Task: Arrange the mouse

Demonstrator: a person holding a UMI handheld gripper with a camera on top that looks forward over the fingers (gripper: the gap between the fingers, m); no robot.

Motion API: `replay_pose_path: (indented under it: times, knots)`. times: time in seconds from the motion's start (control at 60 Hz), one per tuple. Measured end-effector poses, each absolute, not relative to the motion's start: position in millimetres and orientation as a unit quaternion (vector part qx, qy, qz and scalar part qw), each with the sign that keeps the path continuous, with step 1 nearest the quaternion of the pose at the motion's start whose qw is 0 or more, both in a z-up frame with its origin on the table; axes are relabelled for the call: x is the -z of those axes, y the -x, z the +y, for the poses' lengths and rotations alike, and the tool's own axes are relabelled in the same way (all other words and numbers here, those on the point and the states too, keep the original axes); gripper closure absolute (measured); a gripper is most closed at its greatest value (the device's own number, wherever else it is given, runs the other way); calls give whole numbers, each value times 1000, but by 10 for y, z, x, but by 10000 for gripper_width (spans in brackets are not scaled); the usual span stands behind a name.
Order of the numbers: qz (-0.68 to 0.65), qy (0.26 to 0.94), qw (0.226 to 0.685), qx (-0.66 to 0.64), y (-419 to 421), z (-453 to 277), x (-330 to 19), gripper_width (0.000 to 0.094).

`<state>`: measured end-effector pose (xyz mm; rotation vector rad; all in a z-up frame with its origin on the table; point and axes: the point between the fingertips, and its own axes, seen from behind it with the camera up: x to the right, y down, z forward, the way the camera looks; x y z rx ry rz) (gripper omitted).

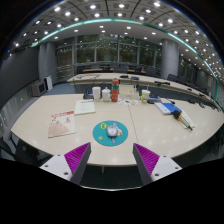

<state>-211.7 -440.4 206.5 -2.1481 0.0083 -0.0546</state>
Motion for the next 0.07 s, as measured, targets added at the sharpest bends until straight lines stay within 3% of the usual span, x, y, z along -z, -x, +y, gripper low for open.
replay_pose_path:
  times: [0.067]
  knots:
    - [-2,875,483,28,2104,-4502,-2112,80]
